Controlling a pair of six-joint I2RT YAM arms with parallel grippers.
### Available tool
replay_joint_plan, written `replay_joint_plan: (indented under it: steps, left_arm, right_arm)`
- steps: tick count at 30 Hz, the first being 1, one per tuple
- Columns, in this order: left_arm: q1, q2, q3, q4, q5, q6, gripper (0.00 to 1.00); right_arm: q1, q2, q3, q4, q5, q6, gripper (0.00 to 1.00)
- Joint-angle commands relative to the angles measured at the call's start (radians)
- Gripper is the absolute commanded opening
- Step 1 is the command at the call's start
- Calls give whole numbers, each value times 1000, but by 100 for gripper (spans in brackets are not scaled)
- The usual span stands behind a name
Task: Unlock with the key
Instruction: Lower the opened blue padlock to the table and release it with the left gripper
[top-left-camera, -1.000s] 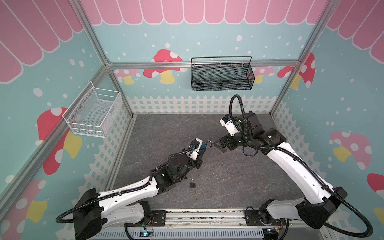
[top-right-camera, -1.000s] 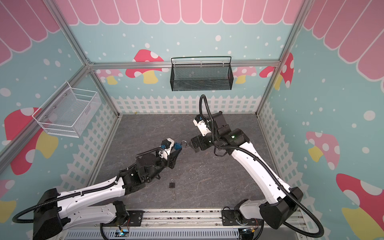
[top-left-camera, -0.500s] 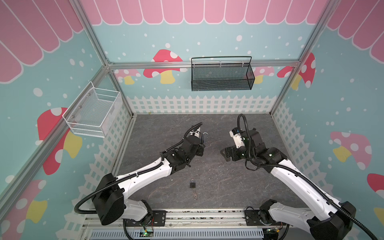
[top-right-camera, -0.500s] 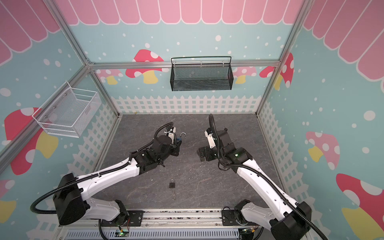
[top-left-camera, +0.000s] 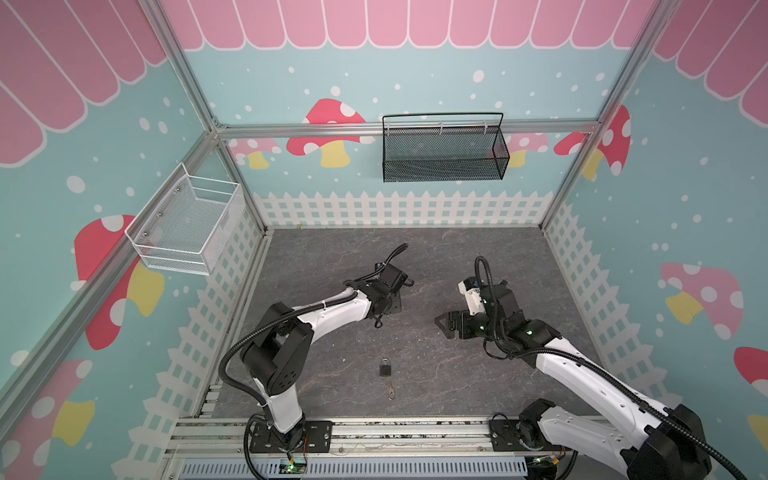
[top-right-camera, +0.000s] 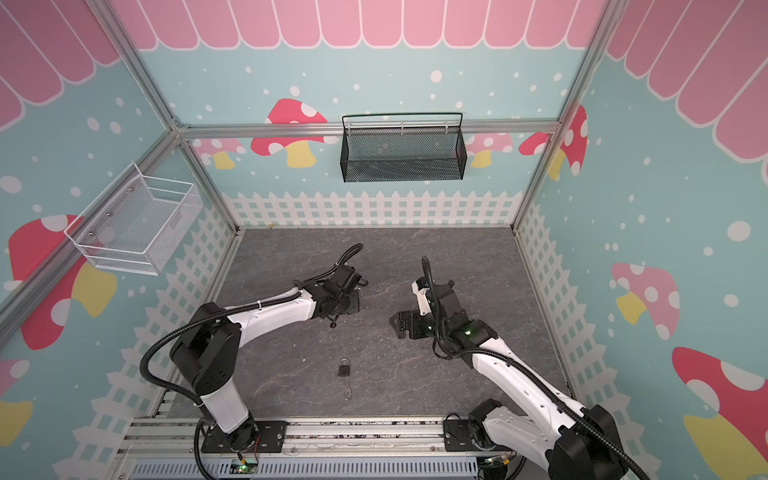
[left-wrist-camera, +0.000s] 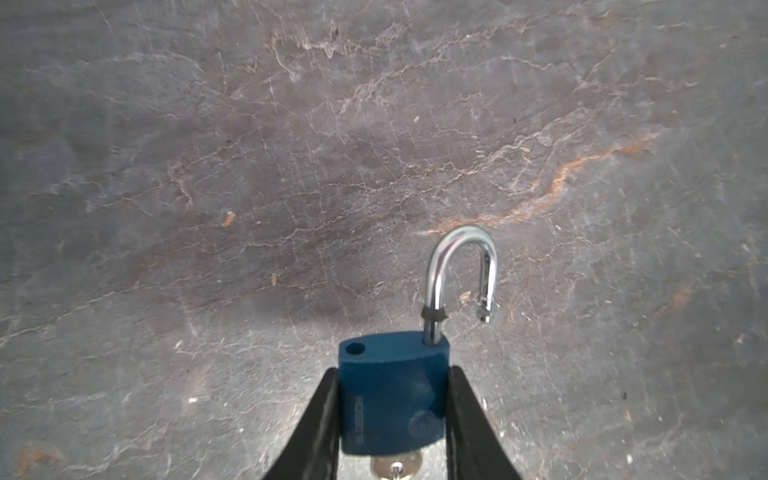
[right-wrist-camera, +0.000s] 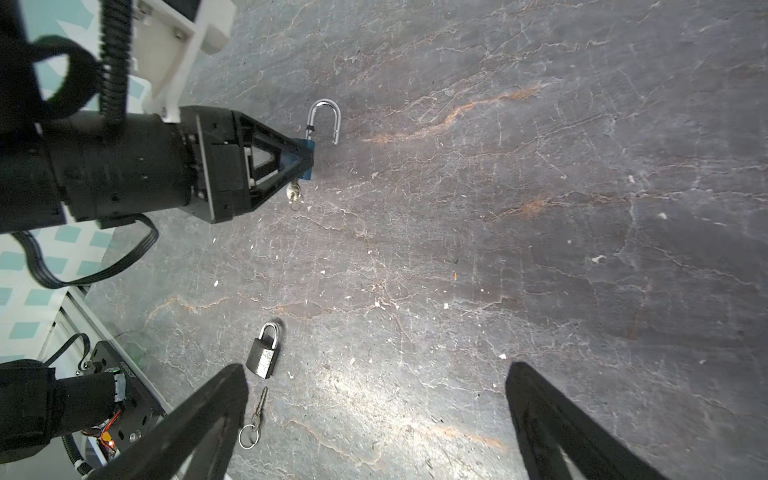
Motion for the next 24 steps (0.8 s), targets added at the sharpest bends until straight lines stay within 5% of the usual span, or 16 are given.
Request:
replay_joint_plan:
  steps: [1,24]
  left_arm:
    - [18,41,63,-57,0,-55,0]
    - [56,158,60,-62,-4,-91,3]
  right_arm:
    - [-3,7,-11,50,-7,16,100]
    - [-2,60,7,52,-23,-20,99]
